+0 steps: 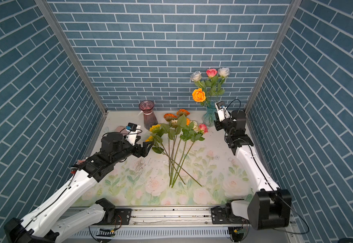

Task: Arrange the flowers in different vases according to their variety
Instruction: Pick up the flower at the center of the board.

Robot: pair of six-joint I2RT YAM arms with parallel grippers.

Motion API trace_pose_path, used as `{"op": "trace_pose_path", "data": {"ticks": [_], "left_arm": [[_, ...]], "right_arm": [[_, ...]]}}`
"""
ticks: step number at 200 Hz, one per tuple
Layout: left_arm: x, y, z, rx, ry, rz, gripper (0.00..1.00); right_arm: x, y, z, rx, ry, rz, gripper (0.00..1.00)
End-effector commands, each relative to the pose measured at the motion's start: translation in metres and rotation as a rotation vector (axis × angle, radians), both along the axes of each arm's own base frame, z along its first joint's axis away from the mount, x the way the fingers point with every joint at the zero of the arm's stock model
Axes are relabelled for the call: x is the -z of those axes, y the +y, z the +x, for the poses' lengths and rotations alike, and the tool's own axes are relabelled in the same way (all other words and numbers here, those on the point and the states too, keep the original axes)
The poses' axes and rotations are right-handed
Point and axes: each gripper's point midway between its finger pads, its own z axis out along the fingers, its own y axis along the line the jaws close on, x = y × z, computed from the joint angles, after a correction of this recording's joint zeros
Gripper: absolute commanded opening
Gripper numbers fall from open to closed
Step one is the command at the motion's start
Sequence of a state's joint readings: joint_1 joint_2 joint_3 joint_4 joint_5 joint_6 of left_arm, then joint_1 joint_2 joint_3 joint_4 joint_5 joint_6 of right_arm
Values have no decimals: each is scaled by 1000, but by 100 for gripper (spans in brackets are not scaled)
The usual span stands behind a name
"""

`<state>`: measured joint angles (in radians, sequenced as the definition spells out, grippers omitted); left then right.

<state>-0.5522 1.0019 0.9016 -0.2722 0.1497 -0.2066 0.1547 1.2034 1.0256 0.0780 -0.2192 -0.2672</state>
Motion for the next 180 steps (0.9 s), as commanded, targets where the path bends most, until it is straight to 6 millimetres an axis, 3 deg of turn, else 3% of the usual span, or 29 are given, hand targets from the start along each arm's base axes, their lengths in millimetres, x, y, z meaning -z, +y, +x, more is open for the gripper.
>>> {"op": "trace_pose_path", "data": {"ticks": [1, 42, 59, 88, 127, 180], "left_arm": [[25, -30, 1, 22, 122, -21, 92], [91, -76, 27, -20, 298, 119, 82], [119, -80, 43, -95, 365, 154, 80], [149, -87, 66, -181, 423, 202, 76], [173, -92, 94, -247, 448, 244, 72], [189, -79, 127, -325, 455, 238, 65]], "right_arm": [[-8, 9, -30, -59, -25, 34, 19], [-14, 6, -70, -72, -26, 66, 19], [-13, 8, -83, -96, -9, 90, 19], [-1, 17, -101, -160, 53, 121, 17], [26, 31, -115, -239, 165, 181, 4], [58, 63, -136, -372, 286, 197, 1]]}}
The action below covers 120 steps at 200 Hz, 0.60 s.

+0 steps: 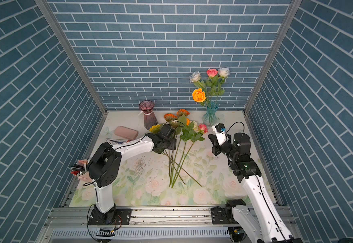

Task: Arrange the flowers in different vases according to their variety
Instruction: Pick up the flower at the center of the board.

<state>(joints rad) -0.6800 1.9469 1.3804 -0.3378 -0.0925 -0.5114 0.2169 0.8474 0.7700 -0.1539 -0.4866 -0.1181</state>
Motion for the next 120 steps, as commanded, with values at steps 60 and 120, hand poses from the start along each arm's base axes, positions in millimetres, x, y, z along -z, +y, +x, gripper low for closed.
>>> {"op": "trace_pose_path", "data": {"ticks": [60, 120], "left_arm": [[4, 13, 38, -64, -24, -18, 56], [20, 5, 44, -62, -7, -32, 50]], "right_arm": [[29, 38, -22, -145, 106, -12, 0], [38, 43, -17, -152, 125, -21, 0]]}}
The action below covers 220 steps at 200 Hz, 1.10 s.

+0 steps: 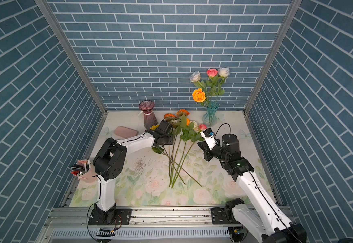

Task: Arrange the flowers in different vases according to their variety
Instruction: Pick up the flower at the center of the board.

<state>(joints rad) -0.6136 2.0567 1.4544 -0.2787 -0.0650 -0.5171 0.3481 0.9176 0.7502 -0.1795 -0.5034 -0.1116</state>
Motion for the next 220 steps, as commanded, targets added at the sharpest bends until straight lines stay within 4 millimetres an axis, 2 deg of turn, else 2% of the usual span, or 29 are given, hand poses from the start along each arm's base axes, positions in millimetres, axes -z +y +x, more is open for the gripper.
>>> {"op": "trace_pose_path", "data": {"ticks": [1, 34, 79, 124, 131, 144, 155, 185, 220], "left_arm": [[2, -2, 5, -7, -4, 3, 50], [3, 0, 8, -18, -12, 11, 47], [16, 3, 11, -23, 9, 26, 38], [23, 5, 10, -26, 19, 37, 36], [23, 5, 10, -25, 19, 38, 31], [22, 6, 10, -28, 17, 40, 13], [19, 6, 11, -29, 10, 40, 0], [-1, 4, 14, -29, -31, 26, 0], [-48, 4, 16, -23, -121, 27, 0]], "right_arm": [[4, 3, 0, -7, 9, 1, 0], [9, 3, 0, -9, 18, -7, 0], [12, 3, 1, -6, 20, -12, 0], [11, 2, 2, -2, 17, -16, 0], [12, 2, 2, -2, 19, -17, 0], [12, 2, 1, -2, 19, -17, 0], [12, 2, 1, -2, 19, -18, 0], [16, 2, 1, -3, 26, -19, 0], [19, 5, 0, -15, 36, -16, 0]]}}
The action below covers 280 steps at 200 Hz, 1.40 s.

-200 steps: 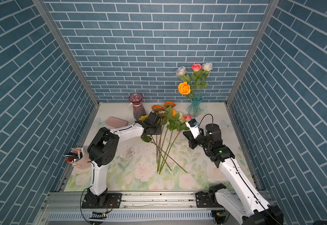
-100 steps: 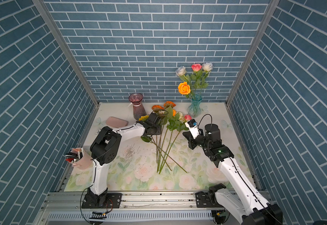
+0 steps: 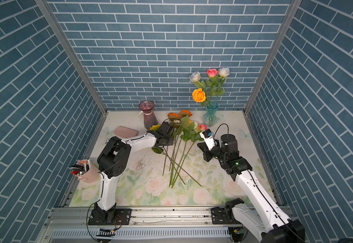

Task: Arrange the flowers in different vases according to their variety
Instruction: Pick up the flower at the center of the board, then insert the flower into the vase.

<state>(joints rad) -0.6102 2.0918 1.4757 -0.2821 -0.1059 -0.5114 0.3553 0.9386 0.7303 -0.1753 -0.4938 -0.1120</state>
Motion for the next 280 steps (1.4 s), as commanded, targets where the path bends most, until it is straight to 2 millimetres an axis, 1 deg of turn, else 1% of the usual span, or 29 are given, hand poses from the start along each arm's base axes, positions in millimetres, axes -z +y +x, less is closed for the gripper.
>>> {"op": "trace_pose_path", "data": {"ticks": [1, 36, 54, 76, 93, 108, 126, 159, 180, 191, 219, 236, 253, 269, 280], "left_arm": [[-58, -2, 9, 0, -116, -13, 0], [-112, -2, 4, 8, -204, -45, 0], [-140, -7, -2, 28, -257, -63, 0], [-183, -13, -12, 57, -346, -86, 0], [-221, -9, -18, 54, -433, -90, 0], [-257, 1, -19, 40, -528, -87, 0], [-299, 15, -18, 31, -655, -44, 0], [-363, 40, -3, 2, -843, 91, 0], [-405, 60, 9, -21, -970, 45, 0], [-425, 76, 13, -47, -1048, 18, 0], [-480, 105, 13, -73, -1276, -28, 0], [-506, 116, 14, -64, -1405, -73, 0], [-523, 126, 25, -75, -1466, -82, 0], [-528, 130, 38, -81, -1491, -77, 0], [-526, 132, 45, -84, -1522, -76, 0]], "right_arm": [[5, 3, -2, -15, 4, 2, 0], [7, 5, -2, -21, 9, 3, 0], [7, 5, -2, -23, 9, 3, 0], [9, 5, -2, -23, 12, 1, 0], [9, 5, -2, -24, 12, 0, 0], [9, 6, -2, -26, 12, 1, 0], [11, 6, -2, -26, 14, 0, 0], [11, 10, -4, -51, 13, 14, 0], [9, 16, -9, -93, 5, 35, 0], [8, 19, -13, -119, -3, 46, 0], [6, 27, -21, -182, -12, 69, 0], [8, 29, -22, -193, -11, 67, 0], [10, 29, -22, -192, -4, 63, 0], [13, 29, -21, -191, 5, 59, 0], [15, 30, -22, -190, 9, 55, 0]]}}
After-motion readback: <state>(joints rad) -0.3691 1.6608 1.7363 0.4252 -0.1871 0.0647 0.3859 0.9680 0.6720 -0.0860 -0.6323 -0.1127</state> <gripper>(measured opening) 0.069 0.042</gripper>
